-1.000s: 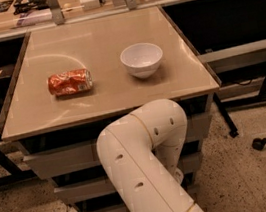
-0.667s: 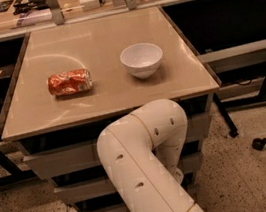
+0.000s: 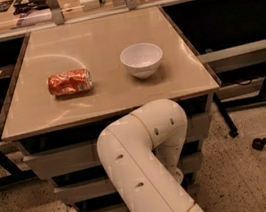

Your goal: Close bottom drawer

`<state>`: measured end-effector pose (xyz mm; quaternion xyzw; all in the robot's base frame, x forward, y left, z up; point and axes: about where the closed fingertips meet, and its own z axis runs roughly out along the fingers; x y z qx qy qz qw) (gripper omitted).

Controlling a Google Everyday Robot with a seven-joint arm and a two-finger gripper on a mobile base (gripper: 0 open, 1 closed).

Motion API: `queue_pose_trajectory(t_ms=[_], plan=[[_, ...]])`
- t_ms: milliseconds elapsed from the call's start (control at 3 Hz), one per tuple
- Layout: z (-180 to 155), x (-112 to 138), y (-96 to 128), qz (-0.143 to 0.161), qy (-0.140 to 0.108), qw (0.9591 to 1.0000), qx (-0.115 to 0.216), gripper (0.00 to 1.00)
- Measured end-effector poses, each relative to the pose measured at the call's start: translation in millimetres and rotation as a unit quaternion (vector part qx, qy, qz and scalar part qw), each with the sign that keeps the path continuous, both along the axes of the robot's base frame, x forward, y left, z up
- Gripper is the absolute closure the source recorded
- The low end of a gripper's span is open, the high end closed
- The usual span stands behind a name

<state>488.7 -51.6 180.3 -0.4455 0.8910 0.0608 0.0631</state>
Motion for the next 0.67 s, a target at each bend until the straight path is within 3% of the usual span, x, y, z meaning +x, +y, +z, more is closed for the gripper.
queue_pose_trajectory(t_ms=[333, 667], plan=[[0.0, 0.0, 0.0, 0.0, 0.0, 1.0, 0.0, 0.12], [0.0, 0.0, 0.0, 0.0, 0.0, 1.0, 0.0, 0.0]])
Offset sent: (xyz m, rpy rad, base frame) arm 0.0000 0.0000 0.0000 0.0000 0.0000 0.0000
